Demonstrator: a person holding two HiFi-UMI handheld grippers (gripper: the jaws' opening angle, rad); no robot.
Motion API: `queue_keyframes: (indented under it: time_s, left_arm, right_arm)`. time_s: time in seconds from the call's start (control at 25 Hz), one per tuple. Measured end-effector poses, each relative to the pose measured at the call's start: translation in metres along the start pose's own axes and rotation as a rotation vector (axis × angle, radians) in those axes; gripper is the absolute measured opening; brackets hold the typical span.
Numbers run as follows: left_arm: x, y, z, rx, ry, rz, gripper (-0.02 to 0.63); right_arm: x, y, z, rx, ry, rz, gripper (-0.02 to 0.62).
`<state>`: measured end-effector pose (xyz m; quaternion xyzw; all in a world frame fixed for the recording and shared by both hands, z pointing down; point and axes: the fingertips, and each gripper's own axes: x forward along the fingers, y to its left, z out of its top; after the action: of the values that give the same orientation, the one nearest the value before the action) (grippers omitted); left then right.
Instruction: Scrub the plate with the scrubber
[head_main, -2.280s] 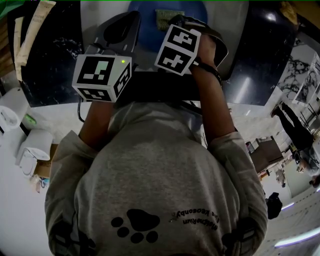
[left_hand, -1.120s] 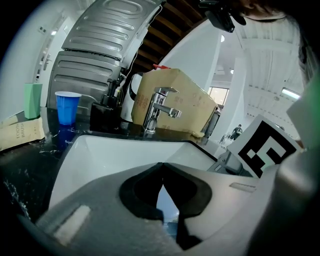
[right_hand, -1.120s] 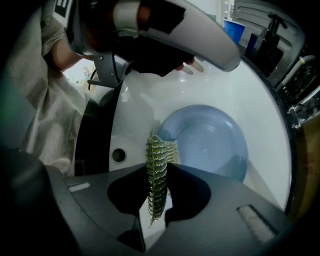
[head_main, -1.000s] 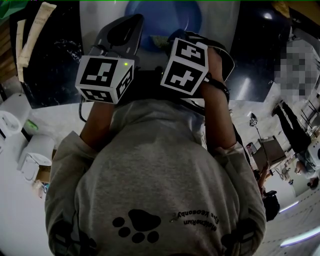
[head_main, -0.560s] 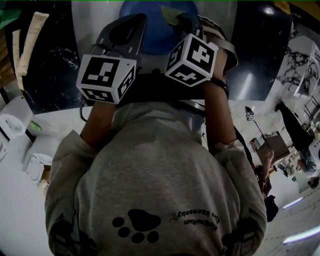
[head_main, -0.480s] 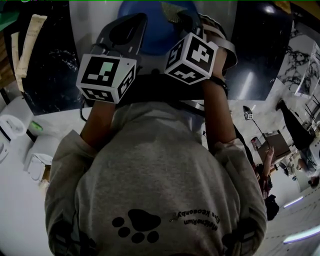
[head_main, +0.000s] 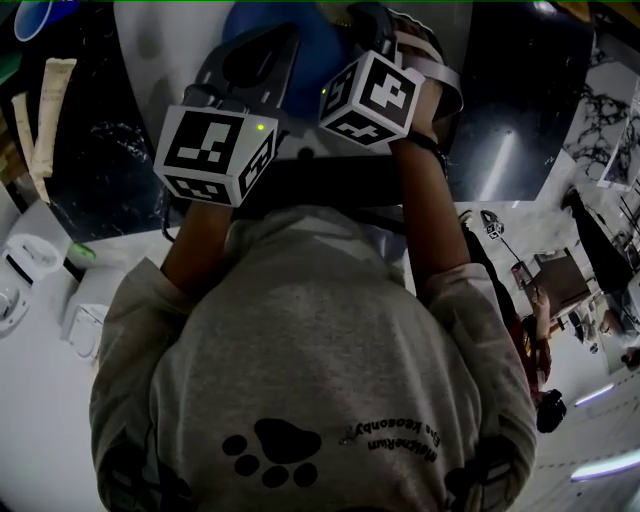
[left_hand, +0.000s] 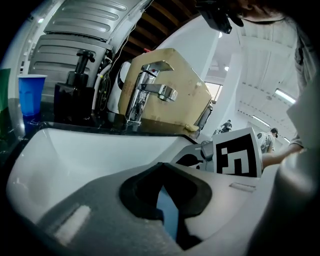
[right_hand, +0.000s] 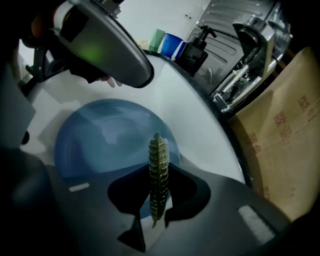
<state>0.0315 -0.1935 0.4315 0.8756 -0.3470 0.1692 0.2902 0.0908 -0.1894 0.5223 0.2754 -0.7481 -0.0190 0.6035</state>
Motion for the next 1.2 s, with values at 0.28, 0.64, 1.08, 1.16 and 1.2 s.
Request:
queue_keyframes:
  time_s: [0.28,0.64,1.08,1.16,1.2]
  left_arm:
    - [0.006,0.002,0.002,-0.006,0.003,0.000,0.003]
    - [0.004,0.001,0.001,-0.008,0.000,0.001,0.003]
    - [-0.008,-0.014,0.000,0.013,-0.017,-0.020,0.003]
    - [-0.011,-0.016,0.000,0.016,-0.020,-0.021,0.003]
    - [-0.013,-0.017,0.000,0.018,-0.022,-0.022,0.003]
  right_arm:
    - [0.011,0.013,-0.014,0.034,0.037,0.070,0.075]
    - [-0.006,0.021,-0.030,0.095,0.085,0.121,0.072]
    - [-0.030,0.077,-0.053,0.069,0.218,0.307,0.074]
    - [-0.035,0.085,-0.050,0.067,0.222,0.342,0.074]
    - [-0.037,0.088,-0.048,0.068,0.223,0.359,0.073]
